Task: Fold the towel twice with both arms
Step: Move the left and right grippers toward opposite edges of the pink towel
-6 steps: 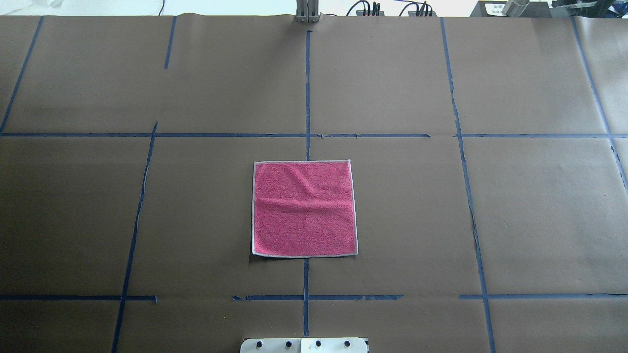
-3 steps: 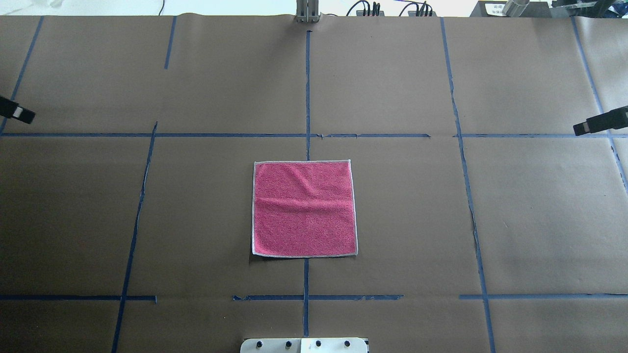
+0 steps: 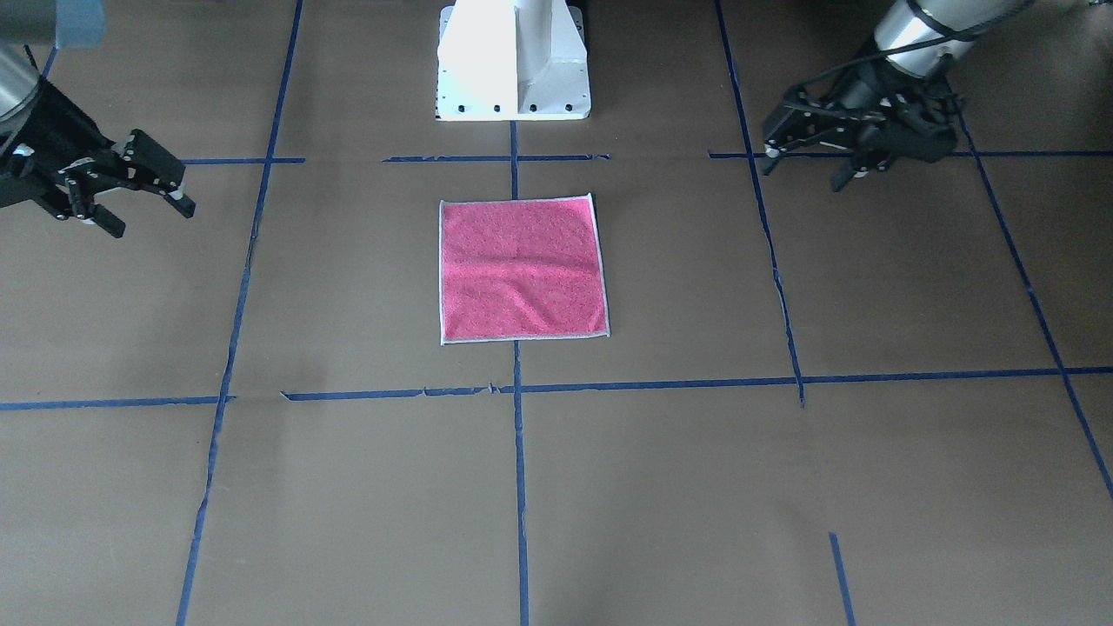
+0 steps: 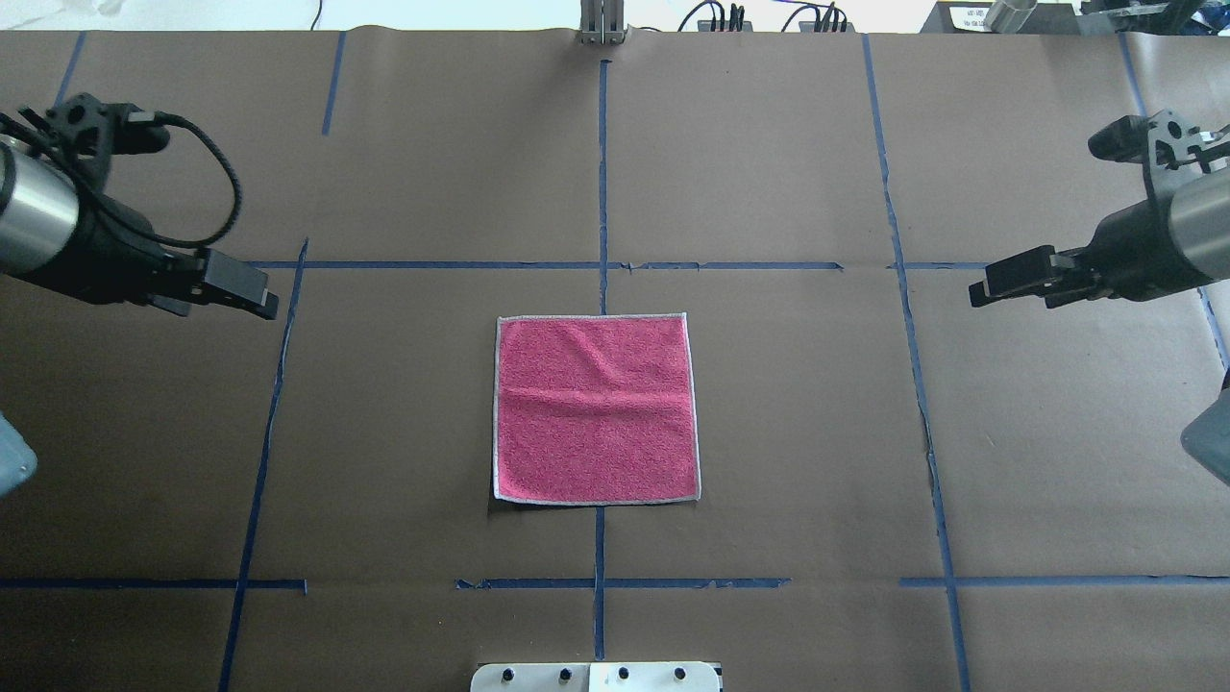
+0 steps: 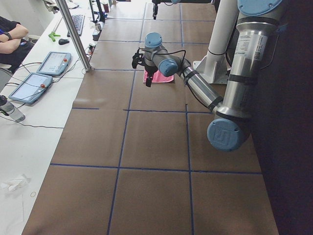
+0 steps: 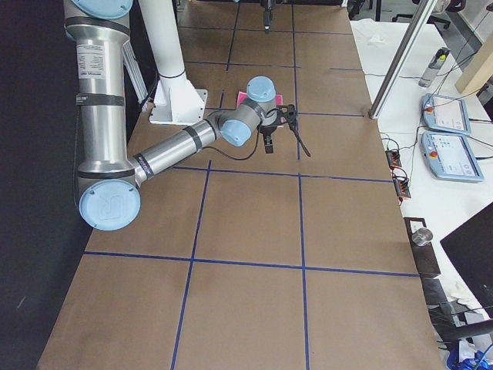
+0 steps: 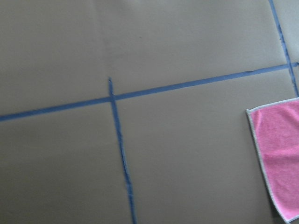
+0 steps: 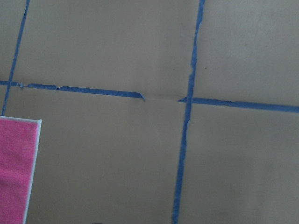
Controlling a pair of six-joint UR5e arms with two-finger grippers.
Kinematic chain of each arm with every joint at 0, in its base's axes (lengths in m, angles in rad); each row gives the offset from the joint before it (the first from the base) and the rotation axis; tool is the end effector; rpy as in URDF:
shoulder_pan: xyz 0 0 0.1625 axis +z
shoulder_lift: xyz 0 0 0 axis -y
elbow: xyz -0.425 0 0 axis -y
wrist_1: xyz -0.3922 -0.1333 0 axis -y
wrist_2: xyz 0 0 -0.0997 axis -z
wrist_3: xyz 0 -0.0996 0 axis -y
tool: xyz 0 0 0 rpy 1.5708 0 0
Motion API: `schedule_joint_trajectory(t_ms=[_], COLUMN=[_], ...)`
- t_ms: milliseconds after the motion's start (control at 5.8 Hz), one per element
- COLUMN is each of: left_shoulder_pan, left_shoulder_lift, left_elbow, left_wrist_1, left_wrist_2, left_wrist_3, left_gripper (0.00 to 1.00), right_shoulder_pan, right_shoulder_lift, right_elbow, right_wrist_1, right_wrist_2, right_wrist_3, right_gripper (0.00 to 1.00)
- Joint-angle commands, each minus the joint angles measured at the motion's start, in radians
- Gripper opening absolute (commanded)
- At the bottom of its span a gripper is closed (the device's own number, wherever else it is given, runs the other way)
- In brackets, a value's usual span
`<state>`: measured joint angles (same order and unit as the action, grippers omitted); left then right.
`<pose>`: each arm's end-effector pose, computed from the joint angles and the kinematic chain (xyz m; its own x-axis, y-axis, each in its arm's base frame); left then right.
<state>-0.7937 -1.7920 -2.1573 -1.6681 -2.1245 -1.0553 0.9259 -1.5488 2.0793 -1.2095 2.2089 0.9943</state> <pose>0.2877 -0.4079 0.2676 0.5328 0.0562 -0.8443 0.0618 0.9925 0.1051 -0.2249 -0.4221 0.3616 0.5145 -0.0443 0.8563 -0.0988 0.9889 0.1106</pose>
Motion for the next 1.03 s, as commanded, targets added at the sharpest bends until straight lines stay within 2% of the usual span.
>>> schedule_joint_trajectory(t_ms=[0, 172, 345, 517, 690, 862], left_shoulder_pan=[0.283, 0.406, 0.45, 0.484, 0.514, 0.531], left_shoulder_lift=[-0.072, -0.091, -0.105, -0.124, -0.162, -0.197], left_elbow=[-0.003, 0.013, 0.049, 0.097, 0.156, 0.204], left_wrist_1=[0.002, 0.002, -0.001, -0.002, -0.002, -0.004], left_wrist_2=[0.246, 0.353, 0.397, 0.418, 0.464, 0.468], left_wrist_3=[-0.359, -0.432, -0.455, -0.504, -0.518, -0.557], left_gripper=[0.79, 0.79, 0.79, 0.79, 0.78, 0.74], right_shoulder_pan=[-0.199, -0.305, -0.384, -0.477, -0.534, -0.557], right_shoulder_lift=[0.054, 0.106, 0.242, 0.324, 0.334, 0.349], right_elbow=[0.048, 0.045, 0.042, 0.026, 0.012, -0.005], right_wrist_1=[-0.07, -0.112, -0.29, -0.383, -0.387, -0.387], right_wrist_2=[-0.181, -0.29, -0.382, -0.465, -0.506, -0.537], right_wrist_3=[0.233, 0.329, 0.381, 0.427, 0.457, 0.481], right_gripper=[0.97, 0.97, 0.97, 0.97, 0.96, 0.93])
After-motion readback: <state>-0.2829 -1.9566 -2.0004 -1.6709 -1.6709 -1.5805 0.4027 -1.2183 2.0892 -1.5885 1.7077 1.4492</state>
